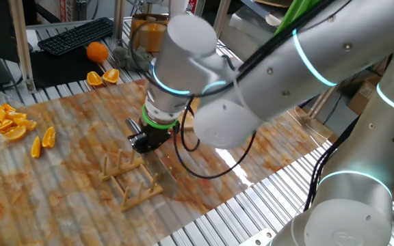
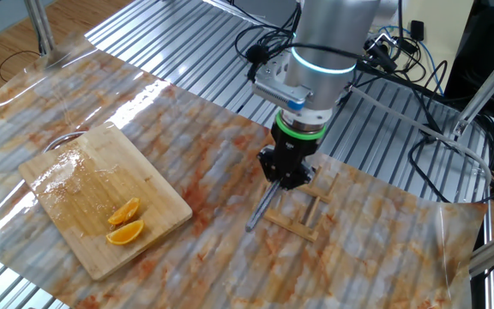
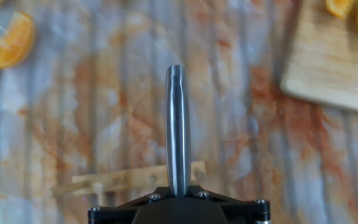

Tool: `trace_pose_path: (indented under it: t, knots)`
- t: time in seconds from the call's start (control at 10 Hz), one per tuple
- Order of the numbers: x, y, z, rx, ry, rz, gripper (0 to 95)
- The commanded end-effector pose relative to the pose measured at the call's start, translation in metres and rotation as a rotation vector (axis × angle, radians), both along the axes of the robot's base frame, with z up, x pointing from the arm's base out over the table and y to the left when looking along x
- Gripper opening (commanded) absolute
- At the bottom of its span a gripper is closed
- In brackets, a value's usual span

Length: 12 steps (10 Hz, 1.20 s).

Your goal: Chop the orange

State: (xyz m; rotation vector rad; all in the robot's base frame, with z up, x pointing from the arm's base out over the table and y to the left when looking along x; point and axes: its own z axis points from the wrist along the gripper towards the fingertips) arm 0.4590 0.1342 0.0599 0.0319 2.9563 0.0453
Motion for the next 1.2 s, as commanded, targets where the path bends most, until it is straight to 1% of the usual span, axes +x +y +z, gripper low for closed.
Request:
trace_pose_path:
  t: [0.1, 0.3, 0.5, 0.6, 0.7, 0.8, 0.9, 1.0, 1.1, 1.2]
  knots:
    - [0.004, 0.003, -0.011, 0.01, 0.003, -0.002, 0.0]
    - [0.005, 0.003, -0.016, 0.015, -0.005, -0.008, 0.0]
    - [0.007, 0.004, -0.02, 0.016, -0.003, -0.009, 0.0]
    - [0.006, 0.004, -0.016, 0.019, 0.028, -0.014, 0.0]
    - [0.008, 0.005, -0.013, 0.043, 0.028, -0.031, 0.0]
    - [0.011, 0.006, -0.014, 0.024, 0.037, -0.051, 19.0]
    - [0.013, 0.006, -0.015, 0.002, 0.039, -0.089, 57.0]
    - [0.015, 0.006, -0.014, -0.003, 0.04, -0.118, 76.0]
    - [0.016, 0.006, -0.013, -0.002, 0.048, -0.127, 76.0]
    - [0.017, 0.006, -0.01, -0.001, 0.051, -0.14, 95.0]
